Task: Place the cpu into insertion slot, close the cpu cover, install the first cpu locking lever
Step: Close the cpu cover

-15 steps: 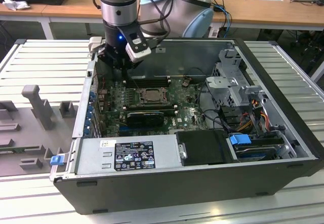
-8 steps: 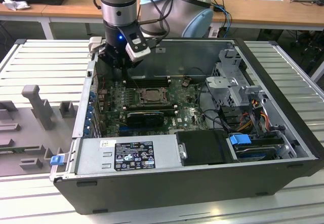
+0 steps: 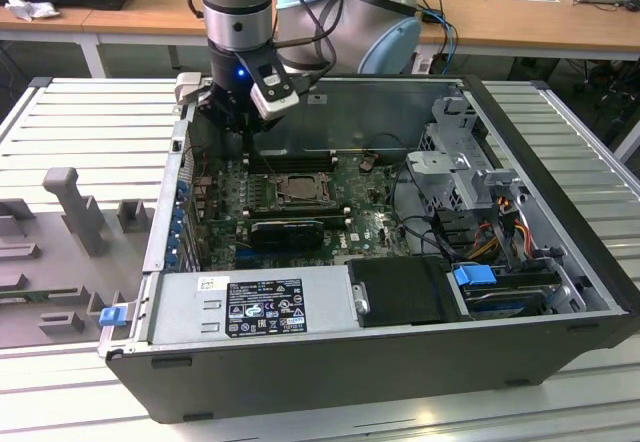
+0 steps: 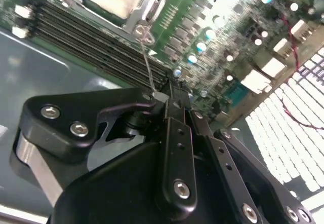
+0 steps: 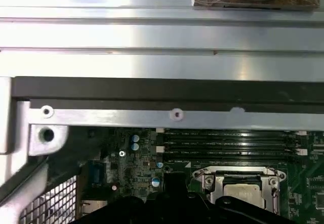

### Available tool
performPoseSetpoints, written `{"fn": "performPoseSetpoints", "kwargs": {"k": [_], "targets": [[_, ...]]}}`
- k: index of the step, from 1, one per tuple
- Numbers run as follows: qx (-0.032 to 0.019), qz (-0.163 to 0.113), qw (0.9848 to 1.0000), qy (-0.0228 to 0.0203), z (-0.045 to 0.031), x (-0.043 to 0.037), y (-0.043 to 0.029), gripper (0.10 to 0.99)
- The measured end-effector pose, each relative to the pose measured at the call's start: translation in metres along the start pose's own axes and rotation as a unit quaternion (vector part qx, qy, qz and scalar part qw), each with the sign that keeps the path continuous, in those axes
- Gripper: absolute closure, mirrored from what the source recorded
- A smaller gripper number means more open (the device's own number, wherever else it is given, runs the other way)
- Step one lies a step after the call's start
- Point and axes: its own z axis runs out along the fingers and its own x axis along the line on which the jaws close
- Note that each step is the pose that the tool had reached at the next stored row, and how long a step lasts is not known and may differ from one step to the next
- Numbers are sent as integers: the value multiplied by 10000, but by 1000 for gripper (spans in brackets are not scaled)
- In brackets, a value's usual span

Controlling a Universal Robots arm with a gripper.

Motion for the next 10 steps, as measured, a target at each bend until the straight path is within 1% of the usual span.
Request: {"fn": "performPoseSetpoints", "kwargs": {"k": [1, 3, 6, 8, 9, 10], "targets": [[0, 0, 10000, 7, 0, -101, -2, 980], [0, 2, 10000, 21, 1, -252, -3, 980], [-4, 4, 10000, 38, 2, -385, -5, 980], [-31, 5, 10000, 50, 2, -479, -6, 980], [-55, 4, 10000, 57, 1, -522, -7, 980], [-102, 5, 9999, 59, 2, -554, -8, 980]]}}
